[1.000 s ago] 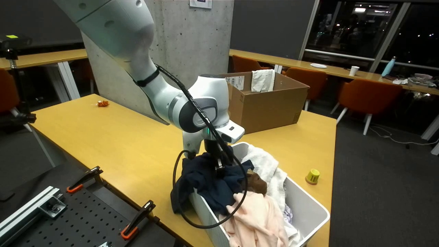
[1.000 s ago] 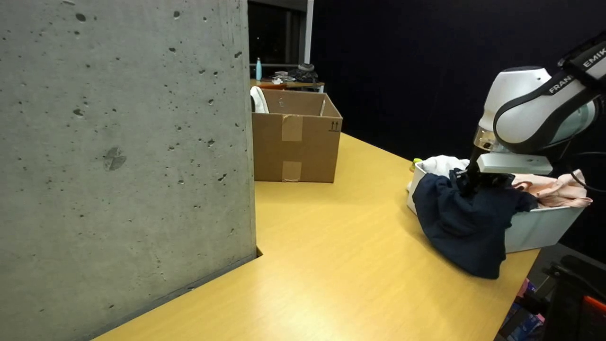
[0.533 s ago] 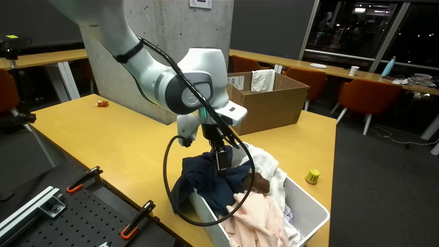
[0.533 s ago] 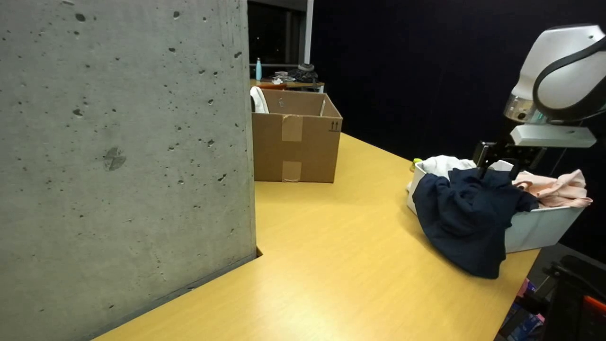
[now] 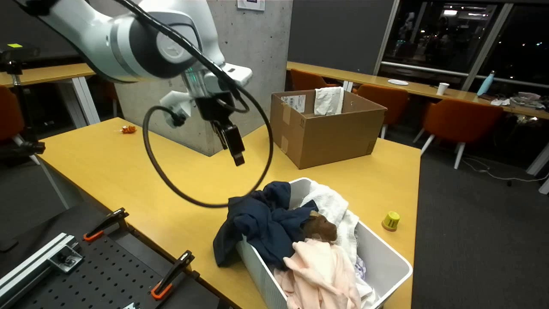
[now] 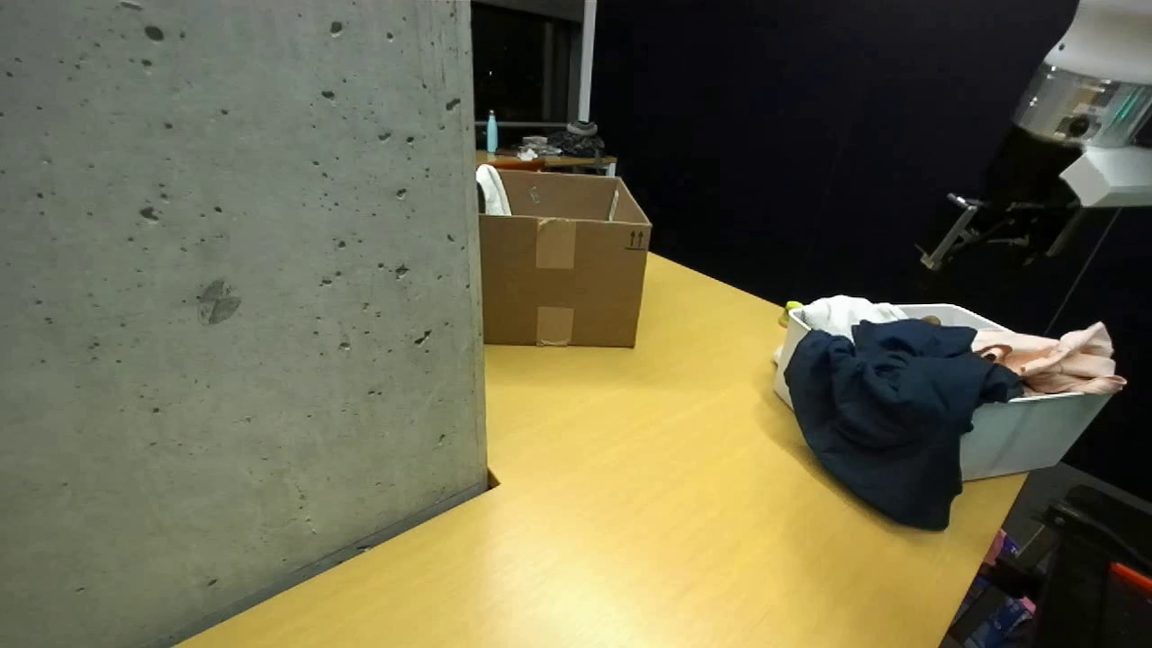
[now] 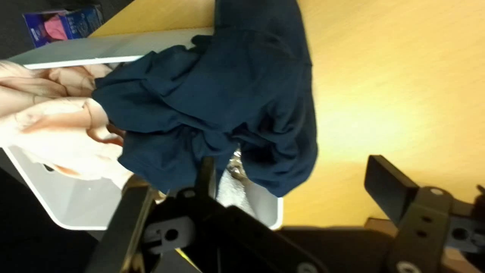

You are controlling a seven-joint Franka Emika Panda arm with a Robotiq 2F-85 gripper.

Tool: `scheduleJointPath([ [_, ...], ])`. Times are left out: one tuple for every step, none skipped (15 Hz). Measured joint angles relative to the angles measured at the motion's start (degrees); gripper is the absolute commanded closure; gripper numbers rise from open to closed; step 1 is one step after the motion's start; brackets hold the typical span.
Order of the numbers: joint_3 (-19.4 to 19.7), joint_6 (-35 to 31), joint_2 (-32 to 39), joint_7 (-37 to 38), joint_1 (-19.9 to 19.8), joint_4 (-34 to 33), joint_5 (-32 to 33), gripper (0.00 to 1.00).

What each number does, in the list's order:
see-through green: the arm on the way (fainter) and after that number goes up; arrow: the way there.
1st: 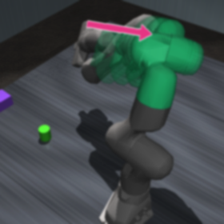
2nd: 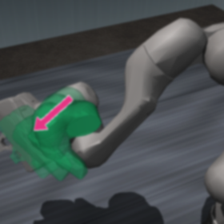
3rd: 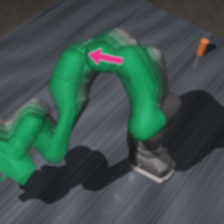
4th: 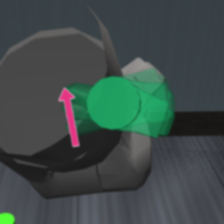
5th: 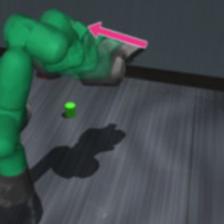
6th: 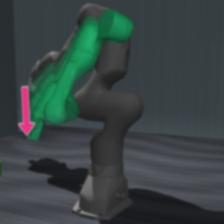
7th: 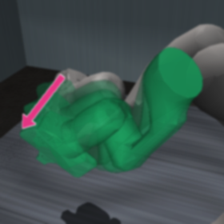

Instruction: Pick up the toy moose with the blue shirt and then put them in the white basket

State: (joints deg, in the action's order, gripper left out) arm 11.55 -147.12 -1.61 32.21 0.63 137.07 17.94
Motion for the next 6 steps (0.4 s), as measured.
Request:
scheduleJointPath([
  [-2.3, 1.2, -1.5, 0.2, 0.1, -0.3, 0.0, 0.00],
  [-4.7, 2.3, -2.5, 0.3, 0.3, -1.1, -0.1, 0.00],
  [-6.8, 3.2, -2.9, 0.3, 0.4, -2.2, -0.2, 0.00],
  [-8.7, 4.0, -2.9, 0.3, 0.5, -3.5, -0.2, 0.00],
  [-10.3, 4.6, -2.6, 0.3, 0.8, -5.1, -0.3, 0.00],
  [-11.7, 5.2, -2.1, 0.3, 1.1, -6.6, -0.3, 0.00],
])
